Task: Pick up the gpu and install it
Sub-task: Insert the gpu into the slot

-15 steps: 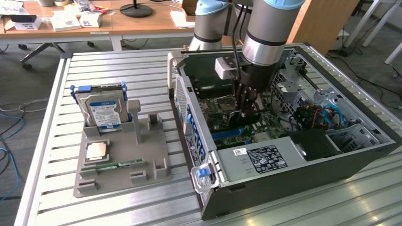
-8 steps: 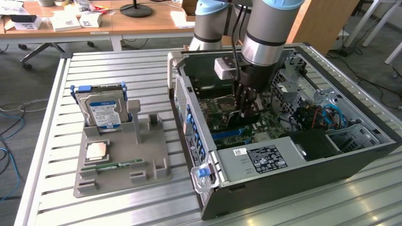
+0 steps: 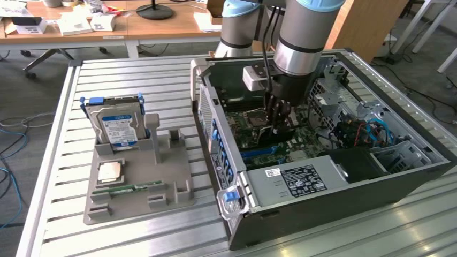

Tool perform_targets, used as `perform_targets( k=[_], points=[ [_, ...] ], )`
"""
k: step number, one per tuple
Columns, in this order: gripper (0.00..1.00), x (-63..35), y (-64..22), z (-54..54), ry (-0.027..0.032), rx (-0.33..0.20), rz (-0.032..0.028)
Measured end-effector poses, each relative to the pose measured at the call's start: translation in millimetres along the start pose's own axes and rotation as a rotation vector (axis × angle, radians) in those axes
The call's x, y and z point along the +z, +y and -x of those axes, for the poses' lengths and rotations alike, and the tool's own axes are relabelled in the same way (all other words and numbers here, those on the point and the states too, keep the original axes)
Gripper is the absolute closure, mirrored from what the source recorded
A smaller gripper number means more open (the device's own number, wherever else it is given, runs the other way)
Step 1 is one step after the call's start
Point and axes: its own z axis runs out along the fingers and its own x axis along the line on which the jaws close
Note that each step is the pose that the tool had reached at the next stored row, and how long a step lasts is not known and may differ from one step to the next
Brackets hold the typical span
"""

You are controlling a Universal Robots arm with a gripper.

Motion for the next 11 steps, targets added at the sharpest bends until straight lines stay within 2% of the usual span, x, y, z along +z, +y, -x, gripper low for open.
perform_targets(
  k=[11],
  points=[
    [0.74,0.1,1.9,0.0,0.0002,0.0,0.0]
  ],
)
